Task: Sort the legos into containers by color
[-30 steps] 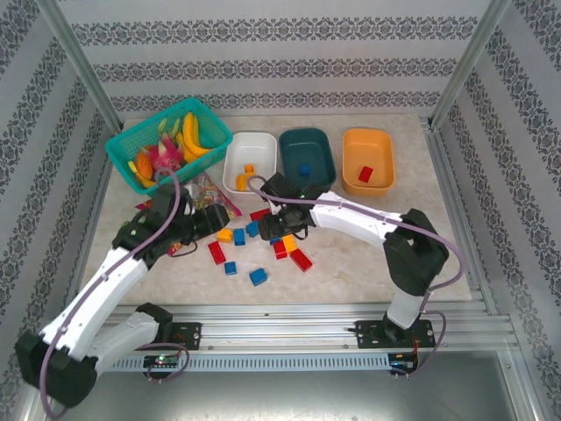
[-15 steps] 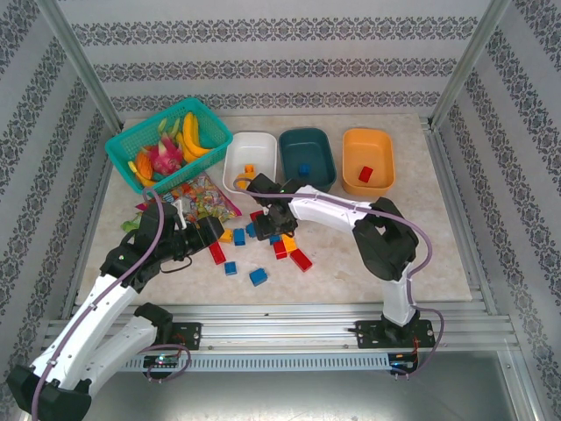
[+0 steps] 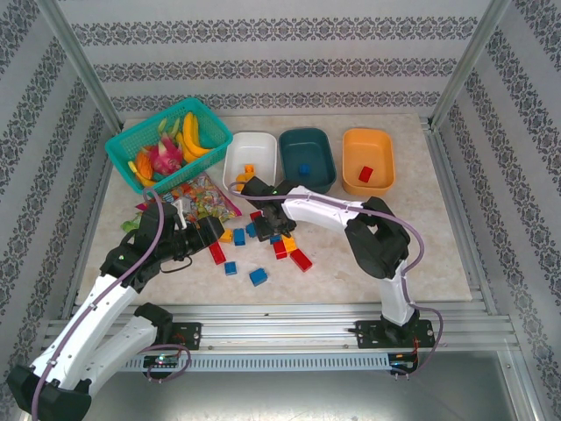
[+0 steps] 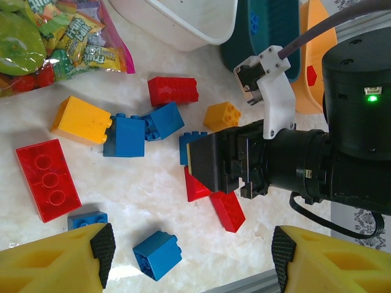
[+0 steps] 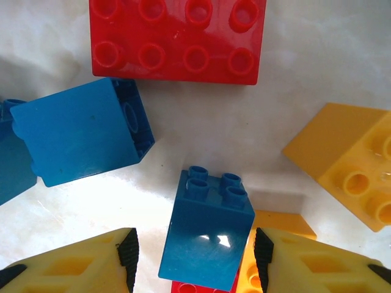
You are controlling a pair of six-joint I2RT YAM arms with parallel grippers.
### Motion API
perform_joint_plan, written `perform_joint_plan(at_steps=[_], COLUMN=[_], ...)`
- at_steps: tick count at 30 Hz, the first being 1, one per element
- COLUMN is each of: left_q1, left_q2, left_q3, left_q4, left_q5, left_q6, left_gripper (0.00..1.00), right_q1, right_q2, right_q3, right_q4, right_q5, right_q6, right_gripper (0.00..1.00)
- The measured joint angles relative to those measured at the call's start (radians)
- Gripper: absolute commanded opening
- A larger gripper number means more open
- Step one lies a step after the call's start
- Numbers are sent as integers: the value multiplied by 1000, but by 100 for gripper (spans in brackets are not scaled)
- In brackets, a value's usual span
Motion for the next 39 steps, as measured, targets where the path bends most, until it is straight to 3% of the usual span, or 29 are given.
perform_joint_plan(at_steps=[8, 14, 24, 29, 33, 39], left_q1=[0, 0, 0, 0, 0, -16], left_q2=[12, 18, 20, 43, 127, 297], left_q3=[0, 0, 0, 5, 64, 175], left_q4=[17, 35, 52, 62, 83, 191], left_q5=[4, 8, 16, 27, 47, 71], left_q6=[-6, -14, -18, -18, -18, -17], left_gripper=[71, 71, 71, 71, 71, 71], right_q1=[0, 0, -1, -3, -43, -225], right_q2=[0, 48, 77, 52, -68, -165], right_q3=[0, 23, 46, 46, 61, 184], right_q4=[0, -2, -7, -13, -34, -4], right_q5=[10, 1, -5, 0, 7, -8], right_q6=[-3, -10, -13, -15, -18, -55], right_gripper=[56, 50, 27, 24, 23, 23])
